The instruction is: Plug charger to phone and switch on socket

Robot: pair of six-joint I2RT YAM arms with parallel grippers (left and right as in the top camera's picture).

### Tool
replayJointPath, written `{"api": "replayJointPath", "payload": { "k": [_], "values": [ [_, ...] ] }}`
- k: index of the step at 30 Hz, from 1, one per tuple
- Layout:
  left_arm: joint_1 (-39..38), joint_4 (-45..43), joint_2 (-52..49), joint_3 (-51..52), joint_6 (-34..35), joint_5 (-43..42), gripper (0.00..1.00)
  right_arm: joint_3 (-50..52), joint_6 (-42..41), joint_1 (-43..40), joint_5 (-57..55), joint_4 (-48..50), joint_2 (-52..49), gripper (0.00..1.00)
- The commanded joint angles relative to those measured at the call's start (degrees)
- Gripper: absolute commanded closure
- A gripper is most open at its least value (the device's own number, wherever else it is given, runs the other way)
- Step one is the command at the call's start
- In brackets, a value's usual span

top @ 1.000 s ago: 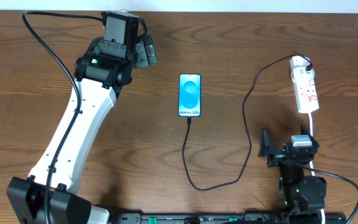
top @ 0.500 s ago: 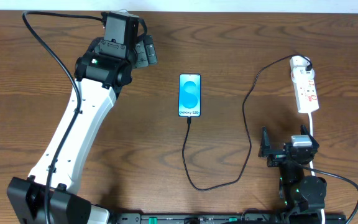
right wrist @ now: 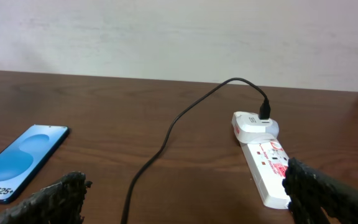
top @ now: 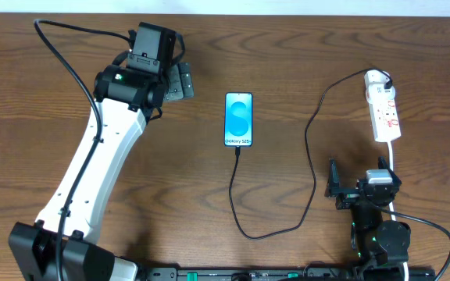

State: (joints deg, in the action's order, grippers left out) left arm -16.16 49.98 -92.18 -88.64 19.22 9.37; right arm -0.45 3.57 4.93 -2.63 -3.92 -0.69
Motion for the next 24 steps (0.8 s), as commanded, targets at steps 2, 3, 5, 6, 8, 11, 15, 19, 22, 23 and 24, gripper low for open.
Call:
{"api": "replayJointPath", "payload": {
  "k": [2,3,5,6,8,11,15,19,22,23,24],
  "values": [
    [0.2,0.9,3.5,3.6,-0.9,0.8,0.01,0.1,-0.3,-0.2,-0.9,-0.1,0.4,0.01],
    [0.2,0.9,4.1,4.4,-1.4,0.8,0.01,0.1,-0.3,-0.2,-0.9,-0.1,0.4,0.01],
    [0.3,0.6,5.7,6.6,-1.7,0.8,0.01,0.1,-0.3,-0.2,-0.9,-0.1,0.4,0.01],
    [0.5,-0.2,7.0,8.3,-1.7,0.8,0.01,0.1,-0.3,-0.2,-0.9,-0.1,0.4,0.01],
    [0.8,-1.8,9.1,11.4,-1.7,0.8,0.01,0.1,-0.3,-0.2,-0.9,-0.1,0.4,0.01],
    [2.0,-5.6,13.4,17.0,-2.1,0.1,0.01,0.1,-0.3,-0.2,-0.9,-0.1,0.4,0.01],
    [3.5,-9.0,19.6,23.8,-2.1,0.1,0.01,0.1,-0.3,-0.2,-0.9,-0.1,0.4,0.01],
    [5.0,-10.9,27.2,30.4,-6.1,-0.4,0.01,0.1,-0.3,-0.2,-0.9,-0.1,0.4,0.01],
    [7.0,-15.3,34.9,37.3,-14.3,-6.2,0.01,0.1,-0.3,-0.2,-0.9,-0.1,0.4,0.01],
    [7.6,-16.6,37.0,39.3,-16.2,-8.5,0.01,0.1,-0.3,-0.2,-0.9,-0.1,0.4,0.01],
    [8.2,-17.5,38.8,40.8,-17.9,-10.5,0.01,0.1,-0.3,-0.2,-0.9,-0.1,0.4,0.01]
  ]
}}
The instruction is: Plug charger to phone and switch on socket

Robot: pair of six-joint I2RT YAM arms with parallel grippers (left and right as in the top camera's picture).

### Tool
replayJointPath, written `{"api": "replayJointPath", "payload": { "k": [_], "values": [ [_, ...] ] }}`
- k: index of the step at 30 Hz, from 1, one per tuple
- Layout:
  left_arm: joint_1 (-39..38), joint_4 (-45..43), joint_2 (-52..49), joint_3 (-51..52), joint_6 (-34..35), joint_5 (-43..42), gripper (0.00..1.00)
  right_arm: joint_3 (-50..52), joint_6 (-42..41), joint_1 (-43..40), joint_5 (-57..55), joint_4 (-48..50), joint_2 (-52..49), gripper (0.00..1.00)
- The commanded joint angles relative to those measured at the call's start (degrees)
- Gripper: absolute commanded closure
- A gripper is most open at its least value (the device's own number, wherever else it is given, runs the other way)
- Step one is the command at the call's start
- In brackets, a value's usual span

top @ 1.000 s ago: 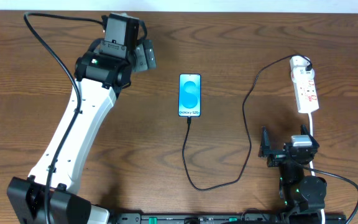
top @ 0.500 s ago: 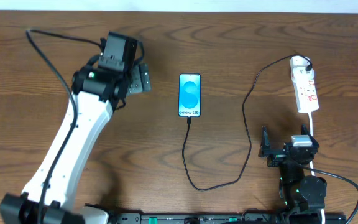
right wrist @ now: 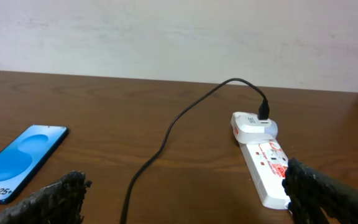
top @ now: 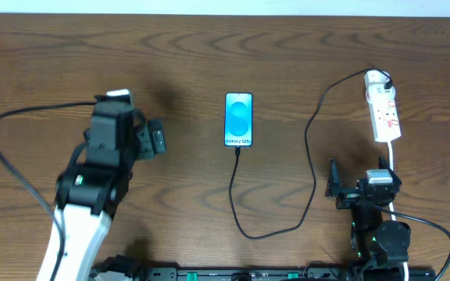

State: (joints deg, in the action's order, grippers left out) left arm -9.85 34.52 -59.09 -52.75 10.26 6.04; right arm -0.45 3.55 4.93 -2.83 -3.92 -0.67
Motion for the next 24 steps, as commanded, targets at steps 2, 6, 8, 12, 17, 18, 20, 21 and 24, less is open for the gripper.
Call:
{"api": "replayJointPath", "payload": {
  "k": [2,6,8,12,17,18,20,21,24],
  "values": [
    [3.0,-3.8,9.4,8.2,-11.9,-10.9,0.01,0.1,-0.3,-0.2,-0.7,-0.1,0.4,0.01],
    [5.2,-5.0,16.9,14.3,-13.7,-13.7,0.01,0.1,-0.3,-0.2,-0.7,-0.1,0.4,0.01],
    [6.2,-5.0,21.5,17.3,-13.7,-14.4,0.01,0.1,-0.3,-0.2,-0.7,-0.1,0.4,0.01],
    [7.1,-5.1,30.6,22.8,-13.7,-14.4,0.01,0.1,-0.3,-0.2,-0.7,-0.1,0.4,0.01],
    [7.1,-5.6,39.7,28.2,-13.7,-14.4,0.01,0.1,-0.3,-0.2,-0.7,-0.1,0.4,0.01],
    [7.1,-5.9,41.4,29.4,-13.7,-14.4,0.01,0.1,-0.3,-0.2,-0.7,-0.1,0.4,0.01],
    [7.1,-7.2,44.2,32.0,-13.7,-14.4,0.01,0.1,-0.3,-0.2,-0.7,-0.1,0.4,0.01],
    [7.1,-8.1,45.4,33.2,-13.7,-14.4,0.01,0.1,-0.3,-0.2,-0.7,-0.1,0.4,0.01],
    [7.1,-12.1,48.6,37.1,-14.4,-14.4,0.01,0.1,-0.3,-0.2,-0.7,-0.1,0.4,0.01]
  ]
}}
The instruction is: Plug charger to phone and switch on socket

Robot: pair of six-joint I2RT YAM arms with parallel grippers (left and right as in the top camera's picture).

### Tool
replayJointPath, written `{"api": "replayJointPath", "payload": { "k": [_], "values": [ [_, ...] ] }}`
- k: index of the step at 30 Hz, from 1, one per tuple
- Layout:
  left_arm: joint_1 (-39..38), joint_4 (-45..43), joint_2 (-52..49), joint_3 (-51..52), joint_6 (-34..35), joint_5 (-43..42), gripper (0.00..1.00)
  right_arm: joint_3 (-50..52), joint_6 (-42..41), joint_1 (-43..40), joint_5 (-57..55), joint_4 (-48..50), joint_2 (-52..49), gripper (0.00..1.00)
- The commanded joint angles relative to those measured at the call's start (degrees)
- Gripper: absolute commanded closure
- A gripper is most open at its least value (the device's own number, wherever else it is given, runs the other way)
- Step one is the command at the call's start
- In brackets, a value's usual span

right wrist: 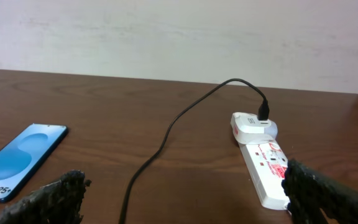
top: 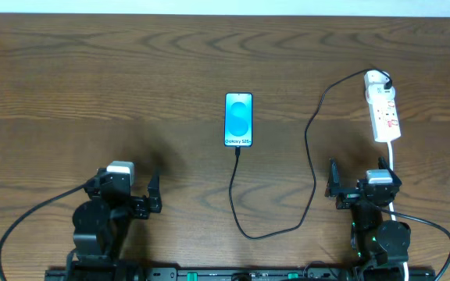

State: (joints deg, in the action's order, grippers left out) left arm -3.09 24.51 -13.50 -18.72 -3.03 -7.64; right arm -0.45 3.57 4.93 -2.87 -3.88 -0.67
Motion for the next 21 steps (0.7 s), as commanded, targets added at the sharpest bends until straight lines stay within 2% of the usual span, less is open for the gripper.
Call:
{"api": "replayJointPath", "payload": {
  "k": [1,13,21],
  "values": [
    [0.3,-3.7,4.3,4.7,-1.1,-0.7,0.01,0.1,-0.3,-0.2,-0.6,-0.2,0.4,0.01],
    [0.3,-17.9,11.9,14.7,-1.9,-0.8,0.01,0.1,-0.3,-0.2,-0.6,-0.2,0.4,0.01],
    [0.4,-22.0,13.4,18.5,-1.9,-0.6,0.01,0.1,-0.3,-0.2,-0.6,-0.2,0.4,0.01]
  ]
}}
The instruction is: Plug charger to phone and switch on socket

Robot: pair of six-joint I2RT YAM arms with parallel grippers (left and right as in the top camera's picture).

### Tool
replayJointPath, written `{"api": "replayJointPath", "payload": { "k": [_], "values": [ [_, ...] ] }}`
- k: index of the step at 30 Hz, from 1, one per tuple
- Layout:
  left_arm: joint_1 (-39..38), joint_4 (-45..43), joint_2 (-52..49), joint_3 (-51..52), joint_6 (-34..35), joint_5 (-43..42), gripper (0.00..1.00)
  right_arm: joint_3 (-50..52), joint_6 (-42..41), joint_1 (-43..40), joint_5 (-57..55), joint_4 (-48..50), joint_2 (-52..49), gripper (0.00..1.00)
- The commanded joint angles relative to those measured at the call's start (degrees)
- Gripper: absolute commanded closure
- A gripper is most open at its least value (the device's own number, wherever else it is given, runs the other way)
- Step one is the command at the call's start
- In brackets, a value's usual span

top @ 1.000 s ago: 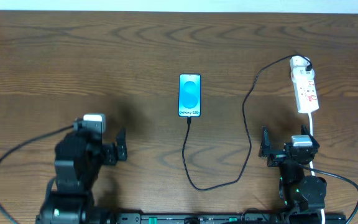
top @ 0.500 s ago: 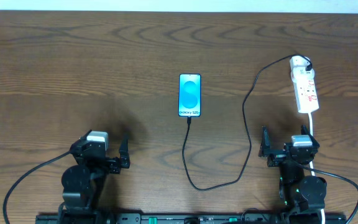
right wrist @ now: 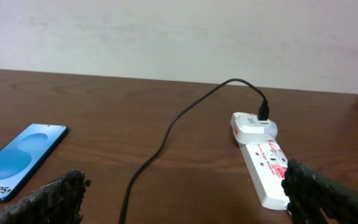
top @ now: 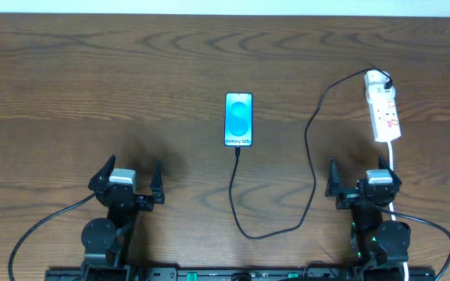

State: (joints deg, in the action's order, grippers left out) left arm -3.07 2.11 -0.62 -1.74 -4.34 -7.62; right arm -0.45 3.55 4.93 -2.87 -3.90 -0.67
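Observation:
A phone (top: 239, 119) with a lit blue screen lies face up mid-table, also seen in the right wrist view as the phone (right wrist: 18, 163). A black cable (top: 312, 140) is plugged into its near end, loops toward the front and runs to a white charger (top: 376, 78) seated in the far end of a white power strip (top: 386, 115). The same charger (right wrist: 254, 126) and strip (right wrist: 267, 172) show in the wrist view. My left gripper (top: 126, 178) rests open at the front left. My right gripper (top: 361, 181) rests open at the front right, just short of the strip's near end.
The brown wooden table (top: 92, 70) ends at a pale wall (right wrist: 166, 31) behind. The strip's own white lead (top: 394, 168) runs toward the front past my right arm. A black rail (top: 233, 275) lines the front edge.
My left arm has settled a little lower at the front left, its open fingers now pointing away from the front edge. Phone, cable, strip and right arm are unchanged.
My left arm first reached out over the far left of the table, left of the phone. It then stood drawn back mid-left, then folded at the front left, where it now rests open. The cable stayed in the phone throughout. My right arm never moved.

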Motion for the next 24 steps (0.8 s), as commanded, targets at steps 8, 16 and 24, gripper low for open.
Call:
{"api": "replayJointPath", "payload": {
  "k": [8,16,24],
  "values": [
    [2.1,1.7,0.6,1.5,0.0,4.2,0.01,0.1,-0.3,-0.2,-0.6,-0.2,0.4,0.01],
    [3.0,2.1,0.6,1.5,3.5,8.3,0.01,0.1,-0.3,-0.2,-0.6,-0.2,0.4,0.01],
    [3.0,2.1,0.6,1.5,2.5,7.9,0.01,0.1,-0.3,-0.2,-0.6,-0.2,0.4,0.01]
  ]
}}
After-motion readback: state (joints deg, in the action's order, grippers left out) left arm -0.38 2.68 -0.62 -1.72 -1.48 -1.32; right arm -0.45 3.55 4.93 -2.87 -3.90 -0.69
